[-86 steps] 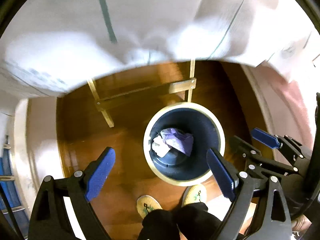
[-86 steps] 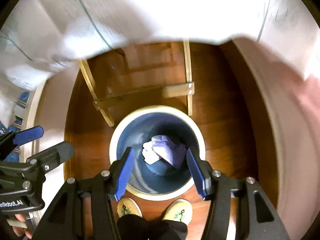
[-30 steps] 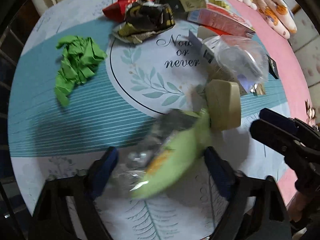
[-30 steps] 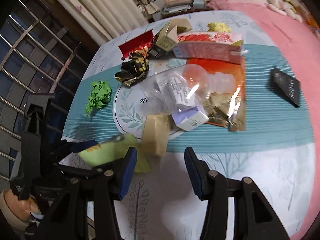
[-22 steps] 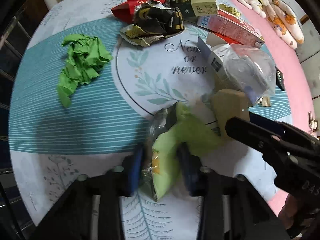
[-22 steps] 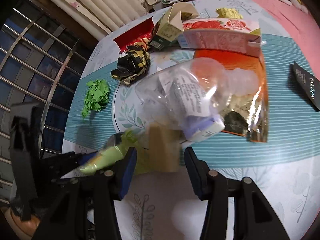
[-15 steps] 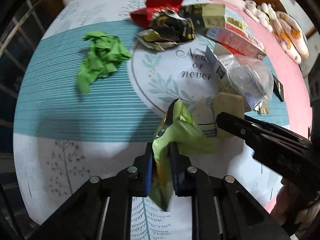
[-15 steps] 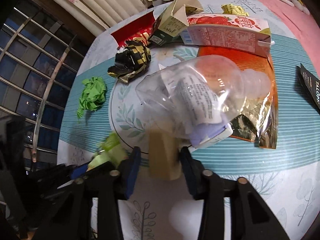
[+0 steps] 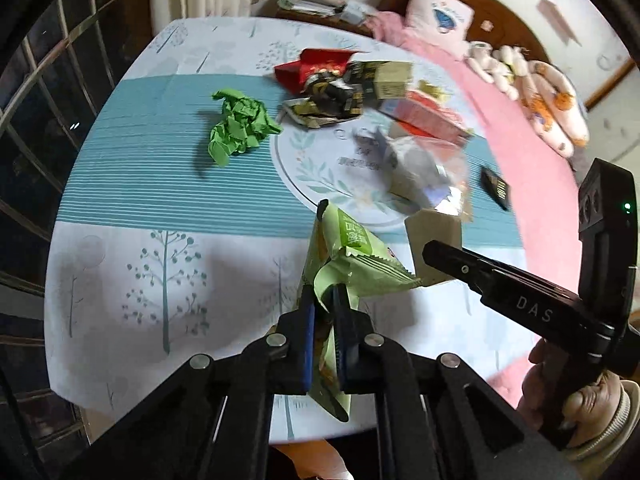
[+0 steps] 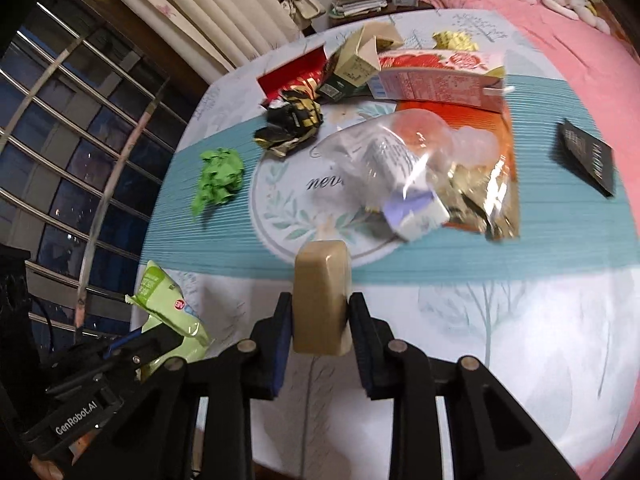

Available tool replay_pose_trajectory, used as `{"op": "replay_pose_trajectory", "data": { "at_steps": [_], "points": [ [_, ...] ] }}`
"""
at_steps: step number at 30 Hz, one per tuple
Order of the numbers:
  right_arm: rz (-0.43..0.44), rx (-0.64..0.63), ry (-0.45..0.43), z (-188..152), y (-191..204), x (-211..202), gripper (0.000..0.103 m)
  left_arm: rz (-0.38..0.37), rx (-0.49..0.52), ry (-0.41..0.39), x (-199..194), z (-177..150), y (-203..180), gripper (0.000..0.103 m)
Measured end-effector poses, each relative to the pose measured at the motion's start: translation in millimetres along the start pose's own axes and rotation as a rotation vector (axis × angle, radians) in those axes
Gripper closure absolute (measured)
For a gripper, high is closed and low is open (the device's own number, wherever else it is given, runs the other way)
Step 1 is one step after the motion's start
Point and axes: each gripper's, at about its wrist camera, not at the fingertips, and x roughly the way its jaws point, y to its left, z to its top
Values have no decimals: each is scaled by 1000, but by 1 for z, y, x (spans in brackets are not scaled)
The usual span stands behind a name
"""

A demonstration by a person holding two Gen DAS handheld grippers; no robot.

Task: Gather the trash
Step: 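Lower both tools over the bin and release the wrapper and bar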

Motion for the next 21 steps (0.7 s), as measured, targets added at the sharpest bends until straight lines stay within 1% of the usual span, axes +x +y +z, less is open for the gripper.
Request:
{"op": "replay_pose_trajectory", "data": {
  "at_steps": [3, 6, 12, 15, 21],
  "points": [
    [4, 41, -37, -24, 8, -27, 76, -37, 44, -10, -21, -16, -2, 98],
    [-3, 63, -75, -52, 18, -51, 76, -92, 79, -10, -40, -36, -4, 98],
    [-26, 154, -124, -129, 31, -86, 76, -167, 169, 15, -64, -87, -10, 98],
    [-39, 195, -117, -163, 29, -91, 76, -173, 208, 47, -63, -114, -12, 98],
    [-79, 264, -44, -222, 15, -75, 76, -177, 242, 126, -45, -169, -13, 98]
  ]
}}
